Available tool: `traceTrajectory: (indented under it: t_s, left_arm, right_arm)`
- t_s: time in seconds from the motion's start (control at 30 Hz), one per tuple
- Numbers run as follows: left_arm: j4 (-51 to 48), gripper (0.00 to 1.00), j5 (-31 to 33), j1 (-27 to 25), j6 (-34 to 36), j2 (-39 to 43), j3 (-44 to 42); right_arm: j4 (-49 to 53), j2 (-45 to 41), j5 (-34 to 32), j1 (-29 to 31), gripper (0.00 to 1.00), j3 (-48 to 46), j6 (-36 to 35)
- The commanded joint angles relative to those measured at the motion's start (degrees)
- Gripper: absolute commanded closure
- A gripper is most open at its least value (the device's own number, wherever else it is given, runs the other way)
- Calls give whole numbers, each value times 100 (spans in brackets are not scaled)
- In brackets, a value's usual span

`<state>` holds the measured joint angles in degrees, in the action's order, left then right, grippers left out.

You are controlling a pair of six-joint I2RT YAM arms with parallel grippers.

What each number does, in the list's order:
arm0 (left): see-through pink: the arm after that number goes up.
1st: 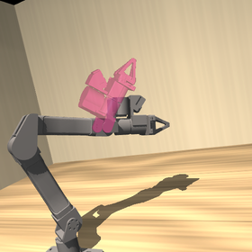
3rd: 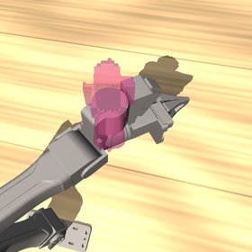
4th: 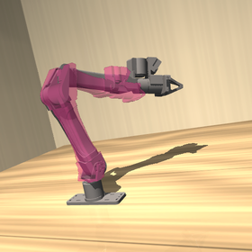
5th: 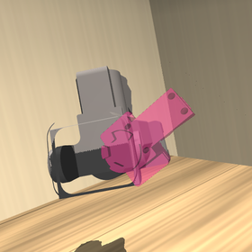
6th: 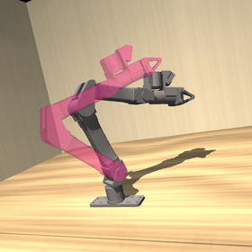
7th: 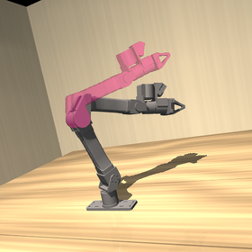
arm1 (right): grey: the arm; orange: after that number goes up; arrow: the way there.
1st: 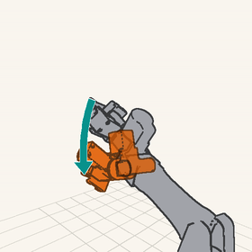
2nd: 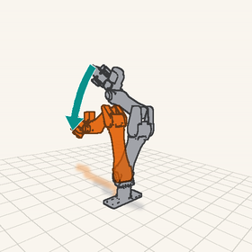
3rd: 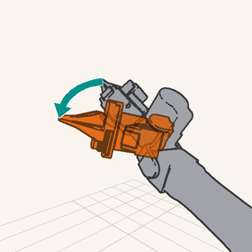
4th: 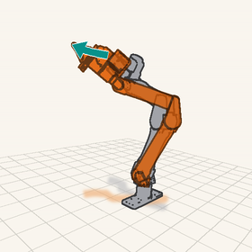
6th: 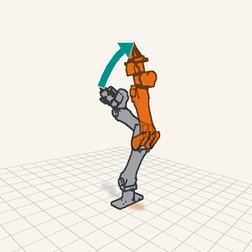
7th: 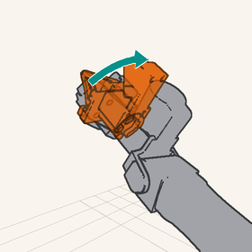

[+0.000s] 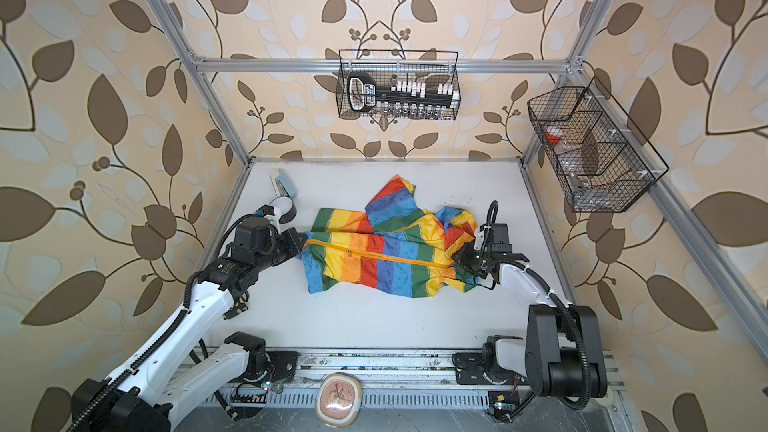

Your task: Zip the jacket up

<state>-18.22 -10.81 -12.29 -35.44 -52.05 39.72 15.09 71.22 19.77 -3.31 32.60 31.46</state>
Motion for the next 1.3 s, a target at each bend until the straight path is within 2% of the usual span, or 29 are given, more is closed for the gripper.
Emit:
traceTrajectory:
  t_s: [0.0,0.17,0.27,0.4,0.63,0.77,1.03,1.27]
  left_arm:
    - [162,100,-435,52,212,-48,397]
    - [117,100,-645,52,234,-131,521]
    - [108,100,-700,52,217,-123,558]
    - [117,100,-740,47,179,-95,589]
    - [60,100,-842,52,180,-91,598]
    - [54,100,-904,49,165,-79,602]
    - [9,100,-1165,52,127,-77,712]
    - [18,100,-1345,48,49,-147,729]
  right_arm:
    - [105,-506,-317,-48,54,130,-29]
    - [159,-1329,-449,197,49,286,136]
    - [56,-1618,-507,716,49,416,268]
    - [-516,-1562,-379,1613,49,466,639]
    - [-1702,-809,-649,3326,49,588,1173]
    - [-2000,-55,-827,4043,58,914,1335]
    - [-3461,1178,-517,4633,61,1166,1804]
    - [-4424,1858,-542,4863,56,1095,2038]
